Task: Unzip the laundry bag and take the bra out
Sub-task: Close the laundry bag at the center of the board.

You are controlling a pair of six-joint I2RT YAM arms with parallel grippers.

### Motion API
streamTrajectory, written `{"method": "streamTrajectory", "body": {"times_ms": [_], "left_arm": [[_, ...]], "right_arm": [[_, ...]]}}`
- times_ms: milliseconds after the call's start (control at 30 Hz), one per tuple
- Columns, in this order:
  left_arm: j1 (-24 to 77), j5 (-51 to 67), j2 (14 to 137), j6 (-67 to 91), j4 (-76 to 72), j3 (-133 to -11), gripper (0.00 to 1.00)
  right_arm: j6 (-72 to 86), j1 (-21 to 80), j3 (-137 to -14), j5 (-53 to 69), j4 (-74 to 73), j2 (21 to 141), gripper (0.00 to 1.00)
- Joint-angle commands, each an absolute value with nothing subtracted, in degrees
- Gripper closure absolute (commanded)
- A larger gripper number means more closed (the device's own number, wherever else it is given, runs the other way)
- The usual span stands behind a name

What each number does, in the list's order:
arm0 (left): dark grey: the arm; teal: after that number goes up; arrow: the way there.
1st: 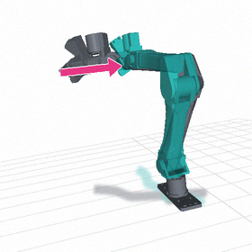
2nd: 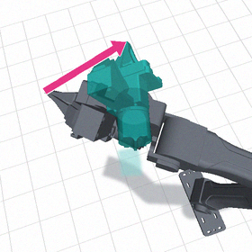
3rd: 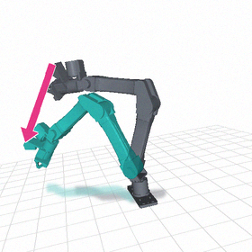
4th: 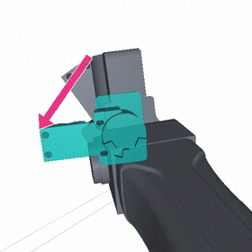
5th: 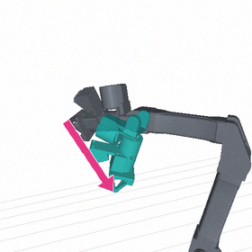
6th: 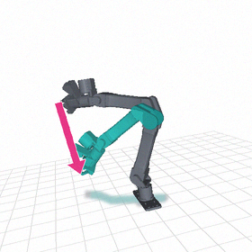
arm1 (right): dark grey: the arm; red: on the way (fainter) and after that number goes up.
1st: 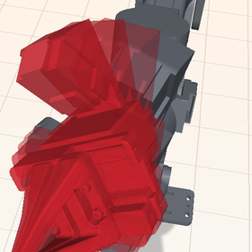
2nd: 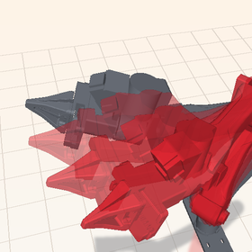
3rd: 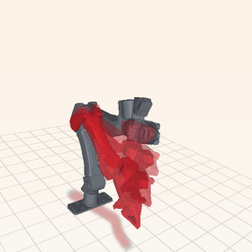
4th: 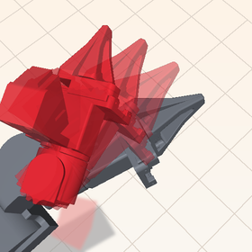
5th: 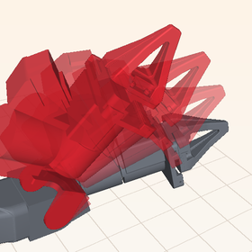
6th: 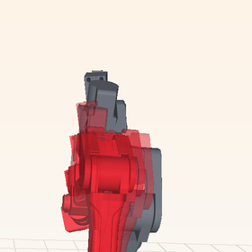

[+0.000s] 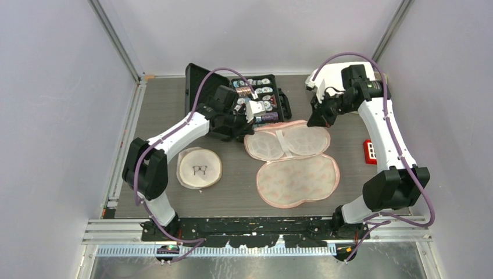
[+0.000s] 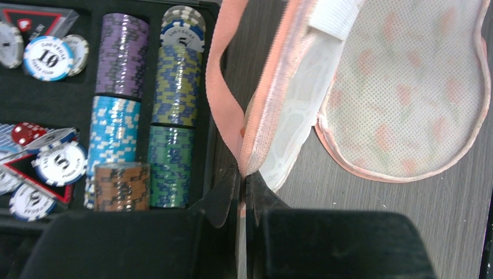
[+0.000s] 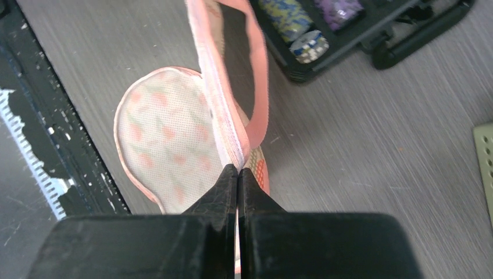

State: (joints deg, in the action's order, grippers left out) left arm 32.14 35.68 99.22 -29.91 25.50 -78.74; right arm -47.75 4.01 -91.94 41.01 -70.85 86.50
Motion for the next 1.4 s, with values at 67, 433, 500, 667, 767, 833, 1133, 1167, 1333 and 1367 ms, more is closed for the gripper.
{"method": "streamTrajectory", "body": {"times_ms": [67,433,500,667,767,833,1133,1167,1333,1367], "left_arm": [[34.07,30.33,92.89,-27.14,28.62,-82.26,1.00],[49.42,26.43,91.84,-26.25,32.75,-76.21,1.00],[51.13,26.04,92.91,-25.94,32.48,-75.41,1.00],[54.37,25.09,96.28,-25.44,31.61,-73.72,1.00],[56.41,23.86,98.93,-24.91,31.04,-73.63,1.00],[57.08,23.73,101.64,-23.30,30.64,-74.64,1.00],[57.22,24.96,107.97,-15.32,29.75,-78.91,0.77],[57.22,24.96,107.70,-14.93,30.67,-79.76,0.72],[56.03,26.45,102.92,-15.21,39.04,-85.03,0.36],[55.20,27.33,101.34,-15.50,39.98,-85.15,0.25]], "right_arm": [[-48.50,-2.32,-93.08,41.76,-69.52,87.46,0.99],[-61.28,-2.61,-78.91,34.33,-71.17,83.55,0.99],[-62.46,-2.72,-76.03,32.96,-70.68,82.89,0.95],[-65.77,-2.92,-68.48,29.06,-70.84,80.88,0.81],[-66.46,-2.91,-64.01,28.50,-71.06,79.06,0.65],[-66.44,-2.90,-62.09,28.56,-70.81,78.11,0.55],[-60.55,-3.18,-61.67,27.95,-69.68,77.80,0.36],[-59.09,-3.26,-62.07,28.71,-69.61,77.79,0.35],[-48.34,-2.39,-64.24,32.82,-68.06,78.69,0.21],[-45.87,-1.08,-64.16,32.66,-67.01,78.74,0.19]]}}
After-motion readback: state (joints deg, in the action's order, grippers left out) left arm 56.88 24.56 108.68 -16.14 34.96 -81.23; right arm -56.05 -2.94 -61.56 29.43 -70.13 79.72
